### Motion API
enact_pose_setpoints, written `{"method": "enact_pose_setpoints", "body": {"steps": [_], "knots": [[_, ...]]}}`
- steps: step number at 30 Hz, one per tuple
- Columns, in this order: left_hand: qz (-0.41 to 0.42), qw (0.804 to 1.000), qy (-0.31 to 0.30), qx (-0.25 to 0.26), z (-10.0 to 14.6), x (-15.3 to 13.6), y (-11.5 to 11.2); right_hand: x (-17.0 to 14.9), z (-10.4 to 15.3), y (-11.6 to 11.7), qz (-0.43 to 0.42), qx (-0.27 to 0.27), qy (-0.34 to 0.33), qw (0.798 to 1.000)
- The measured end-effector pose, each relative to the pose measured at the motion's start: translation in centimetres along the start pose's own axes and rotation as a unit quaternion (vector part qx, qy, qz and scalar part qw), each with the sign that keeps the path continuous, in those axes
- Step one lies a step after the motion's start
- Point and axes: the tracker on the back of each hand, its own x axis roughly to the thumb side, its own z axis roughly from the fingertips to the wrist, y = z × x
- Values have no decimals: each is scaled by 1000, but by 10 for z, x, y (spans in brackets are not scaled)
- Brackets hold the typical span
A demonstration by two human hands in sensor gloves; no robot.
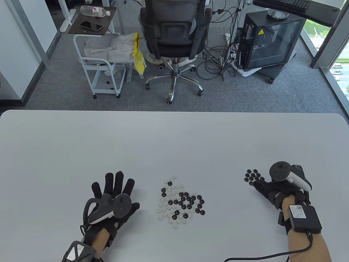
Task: Go stone sorting task
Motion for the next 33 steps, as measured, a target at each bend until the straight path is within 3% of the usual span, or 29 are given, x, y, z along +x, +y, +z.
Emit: {"method": "enact_pose_setpoints", "body": {"steps": [7, 12, 19, 27, 33], "knots": [[-2, 1000, 0, -3, 0, 0, -1, 65, 10, 14, 48, 55, -94, 993], [-4, 1000, 0, -2, 0, 0, -1, 117, 10, 48, 115, 104, -159, 975], [0, 1000, 2, 2, 1, -1, -1, 160, 9, 89, 165, 152, -215, 950], [0, 1000, 2, 2, 2, -1, -1, 163, 4, 105, 174, 168, -219, 945], [-1, 1000, 1, 3, 2, -1, -1, 117, 12, 83, 172, 136, -157, 963]]}}
